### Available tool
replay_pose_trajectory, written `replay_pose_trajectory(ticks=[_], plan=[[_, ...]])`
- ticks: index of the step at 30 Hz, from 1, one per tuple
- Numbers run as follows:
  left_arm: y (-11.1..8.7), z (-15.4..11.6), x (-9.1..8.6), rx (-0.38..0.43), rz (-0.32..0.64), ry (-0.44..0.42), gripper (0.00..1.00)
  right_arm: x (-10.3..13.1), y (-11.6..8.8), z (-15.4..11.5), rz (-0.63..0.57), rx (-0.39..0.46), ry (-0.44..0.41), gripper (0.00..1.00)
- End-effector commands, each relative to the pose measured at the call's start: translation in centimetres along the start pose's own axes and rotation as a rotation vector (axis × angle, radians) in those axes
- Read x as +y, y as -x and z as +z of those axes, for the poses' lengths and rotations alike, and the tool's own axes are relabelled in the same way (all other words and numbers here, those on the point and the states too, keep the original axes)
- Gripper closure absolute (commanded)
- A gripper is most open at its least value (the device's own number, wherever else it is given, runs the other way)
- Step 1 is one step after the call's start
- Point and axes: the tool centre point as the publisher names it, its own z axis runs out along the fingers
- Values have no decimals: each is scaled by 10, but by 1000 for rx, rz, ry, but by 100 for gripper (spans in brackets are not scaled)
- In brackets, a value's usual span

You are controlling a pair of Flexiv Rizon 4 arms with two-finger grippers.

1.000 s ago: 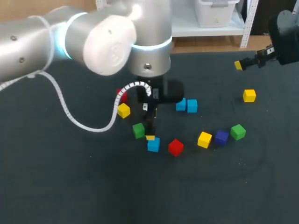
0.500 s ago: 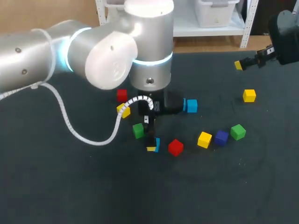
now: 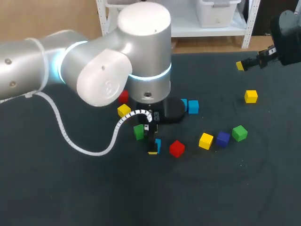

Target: Place the blue cubes, place green cubes on the blue cubes, place the yellow cubes on the green cubes, then place the red cubes on the yellow cubes, and place purple cube on the red cubes.

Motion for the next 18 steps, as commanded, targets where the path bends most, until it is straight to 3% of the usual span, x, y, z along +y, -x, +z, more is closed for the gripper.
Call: replay_pose_trajectory(ticks=[1, 5, 7, 8, 9, 10, 18], plan=[[-3, 5, 1, -24, 23, -19, 53, 2, -1, 0, 0, -2, -9, 0], [-5, 11, 2, -10, 35, -36, 52, 2, -1, 0, 0, -2, -9, 0], [-6, 14, 3, -4, 31, -41, 43, 2, -1, 0, 0, -2, -9, 0], [-8, 15, 3, 5, 19, -46, 50, 2, -1, 0, 0, -2, -9, 0], [-9, 16, 4, 9, 14, -46, 67, 2, -1, 0, 0, -2, -9, 0], [-9, 16, 4, 3, 13, -46, 98, 2, -1, 0, 0, -2, -9, 0], [-6, 2, 7, -33, 15, -5, 100, 2, -1, 0, 0, -2, -9, 0]])
